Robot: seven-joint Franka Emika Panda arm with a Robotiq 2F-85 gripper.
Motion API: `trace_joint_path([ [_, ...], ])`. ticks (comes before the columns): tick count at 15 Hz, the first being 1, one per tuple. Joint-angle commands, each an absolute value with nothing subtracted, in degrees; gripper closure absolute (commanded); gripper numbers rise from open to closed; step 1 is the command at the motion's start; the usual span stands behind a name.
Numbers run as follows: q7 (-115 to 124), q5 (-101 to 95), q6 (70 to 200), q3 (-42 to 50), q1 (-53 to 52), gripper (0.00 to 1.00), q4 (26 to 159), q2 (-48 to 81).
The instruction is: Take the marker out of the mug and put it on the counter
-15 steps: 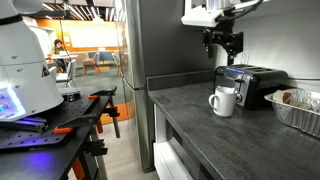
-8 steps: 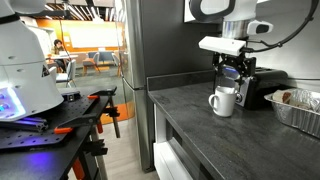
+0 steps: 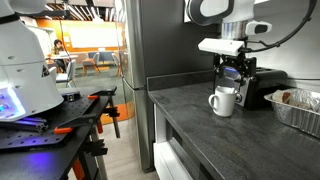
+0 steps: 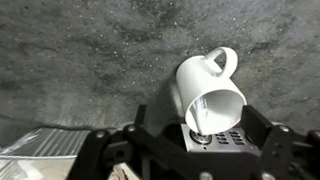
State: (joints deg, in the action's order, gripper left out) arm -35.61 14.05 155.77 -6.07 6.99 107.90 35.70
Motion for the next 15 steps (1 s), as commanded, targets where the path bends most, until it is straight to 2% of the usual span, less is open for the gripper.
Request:
trace_joint_path([
  [1,-27.69,8.08,159.45,-5.68,5.1,0.0,108.44,36.26],
  [2,-25.55,6.26,159.64,-5.31,4.07,0.04,108.11,36.54],
  [3,-23.93,4.89,159.18,-5.35,3.52,0.14,107.64,36.79],
  [6,-20.11,2.26,157.86,-5.88,2.04,0.32,105.25,38.38],
  [7,-18.89,1.64,157.35,-5.58,1.32,0.33,104.26,38.97],
  [8,-18.06,1.25,156.99,-5.63,0.97,0.4,103.18,39.75],
  [9,-17.4,0.97,156.57,-5.71,0.76,0.37,101.8,40.81],
  [11,-16.74,1.14,156.71,-6.01,0.81,0.43,99.37,42.84],
  [14,-16.22,1.38,156.6,-6.35,0.94,0.4,95.59,45.99],
  [15,-16.0,1.44,156.25,-6.35,0.9,0.44,94.39,46.98],
])
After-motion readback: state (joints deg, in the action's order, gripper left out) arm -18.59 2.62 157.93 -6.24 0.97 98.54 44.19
